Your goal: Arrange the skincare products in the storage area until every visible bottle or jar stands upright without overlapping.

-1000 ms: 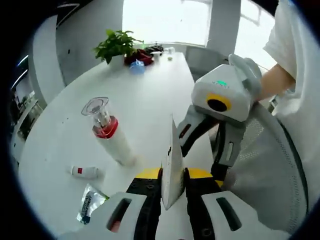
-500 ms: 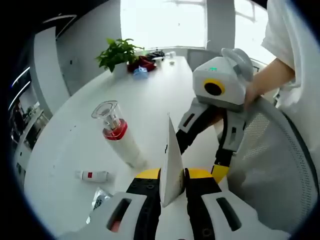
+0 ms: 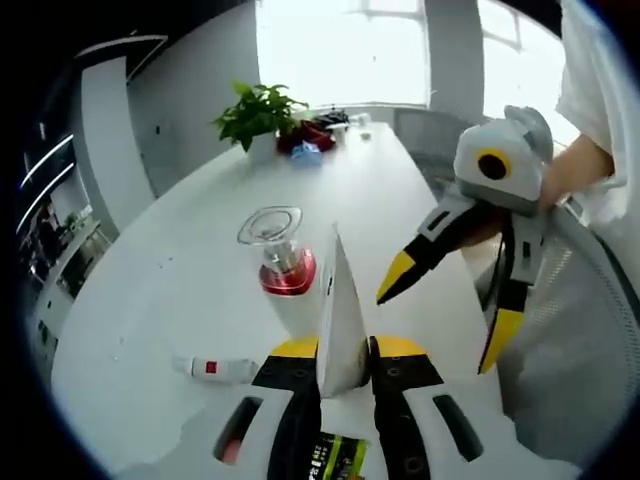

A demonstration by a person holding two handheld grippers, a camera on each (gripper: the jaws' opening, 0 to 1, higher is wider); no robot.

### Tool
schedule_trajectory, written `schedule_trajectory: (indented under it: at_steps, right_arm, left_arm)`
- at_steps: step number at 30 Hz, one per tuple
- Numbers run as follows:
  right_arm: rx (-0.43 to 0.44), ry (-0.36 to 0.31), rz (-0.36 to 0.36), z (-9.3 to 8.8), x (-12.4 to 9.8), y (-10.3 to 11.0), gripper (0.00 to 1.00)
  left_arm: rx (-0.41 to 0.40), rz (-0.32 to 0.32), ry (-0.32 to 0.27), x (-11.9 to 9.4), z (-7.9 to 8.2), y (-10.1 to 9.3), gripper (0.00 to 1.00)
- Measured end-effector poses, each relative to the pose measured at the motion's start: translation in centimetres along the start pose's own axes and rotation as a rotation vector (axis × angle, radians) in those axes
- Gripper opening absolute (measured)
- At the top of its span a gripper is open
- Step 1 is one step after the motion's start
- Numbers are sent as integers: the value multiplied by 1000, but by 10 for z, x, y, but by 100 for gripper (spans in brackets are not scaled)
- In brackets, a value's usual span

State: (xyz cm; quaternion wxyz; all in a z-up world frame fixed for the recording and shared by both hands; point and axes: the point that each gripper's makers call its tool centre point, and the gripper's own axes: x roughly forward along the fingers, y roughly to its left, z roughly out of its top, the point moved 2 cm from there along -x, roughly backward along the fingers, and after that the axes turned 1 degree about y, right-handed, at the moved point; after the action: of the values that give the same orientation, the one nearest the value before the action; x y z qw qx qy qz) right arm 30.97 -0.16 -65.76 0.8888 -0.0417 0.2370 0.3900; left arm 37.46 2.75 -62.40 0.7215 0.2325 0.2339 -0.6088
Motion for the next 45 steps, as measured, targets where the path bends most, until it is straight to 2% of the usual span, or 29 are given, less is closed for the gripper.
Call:
schedule_trajectory:
  at_steps: [5,11,27,31,36,38,42,45]
  right_arm:
    - [-40,33,-16,-5,2,-2,63]
    - [-50,39,-20,-7,2,-3,64]
    - [-48,45,-21,-10,2,-4,64]
    - [-46,47,-24,-10,2,-4,64]
    - [-46,48,-31,-9,1,-4,64]
    - [-50,51,-35,-8,1,-4,64]
    - [-54,52,-34,-7,1,-2,64]
    - [-54,56,-34,-7,1,-1,65]
  left_arm:
    - [4,0,-1,6,4,17,15]
    - [-4,-3,-4,10,6,30,15]
    - [-10,-32,-4,10,6,34,15]
    - [2,-35,29,12,-2,33,26]
    - [-1,-29,40,10,-4,31,29]
    - [-16,-11,41,8,-5,32,33]
    - [-40,18,53,2,-9,34,47]
    - [-68,40,63,-6,-16,36,51]
